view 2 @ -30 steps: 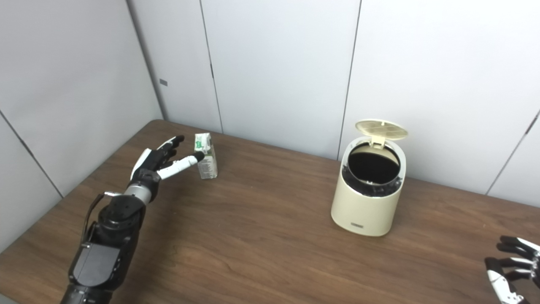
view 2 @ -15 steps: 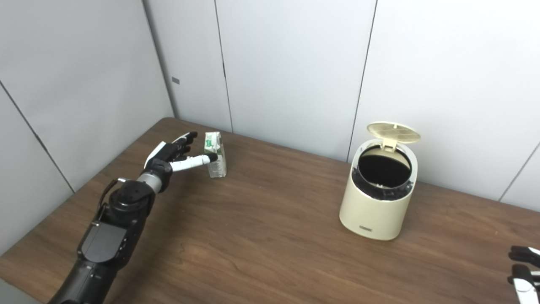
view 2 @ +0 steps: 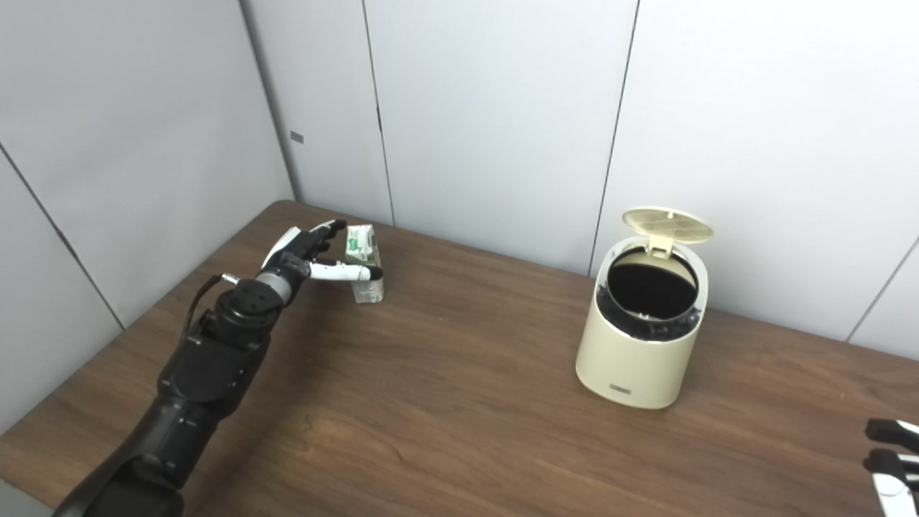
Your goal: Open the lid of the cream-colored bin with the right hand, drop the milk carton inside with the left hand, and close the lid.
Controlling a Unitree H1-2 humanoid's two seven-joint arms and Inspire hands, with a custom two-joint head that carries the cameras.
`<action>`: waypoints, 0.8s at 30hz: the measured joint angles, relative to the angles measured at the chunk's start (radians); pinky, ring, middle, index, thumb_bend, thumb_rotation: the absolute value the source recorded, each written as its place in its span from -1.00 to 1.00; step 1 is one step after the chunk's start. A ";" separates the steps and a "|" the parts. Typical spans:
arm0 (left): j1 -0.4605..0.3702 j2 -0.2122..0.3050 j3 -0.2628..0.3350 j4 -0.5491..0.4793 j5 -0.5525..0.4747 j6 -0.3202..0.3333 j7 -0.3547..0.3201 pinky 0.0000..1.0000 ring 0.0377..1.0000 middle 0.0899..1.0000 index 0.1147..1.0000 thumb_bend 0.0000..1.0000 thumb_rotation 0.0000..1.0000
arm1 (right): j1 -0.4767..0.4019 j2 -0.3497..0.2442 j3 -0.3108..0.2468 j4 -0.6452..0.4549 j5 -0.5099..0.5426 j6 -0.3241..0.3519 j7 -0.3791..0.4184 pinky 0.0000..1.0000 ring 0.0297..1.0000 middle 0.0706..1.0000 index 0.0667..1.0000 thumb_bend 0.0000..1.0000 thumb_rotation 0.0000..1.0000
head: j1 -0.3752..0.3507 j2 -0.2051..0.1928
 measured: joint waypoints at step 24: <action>-0.046 -0.148 0.069 0.053 0.155 -0.094 0.234 -0.07 -0.04 -0.14 -0.01 0.11 -1.00 | 0.019 0.000 -0.007 -0.030 -0.007 0.025 0.023 -0.46 -0.14 0.19 0.16 -0.05 0.62 | -0.023 0.005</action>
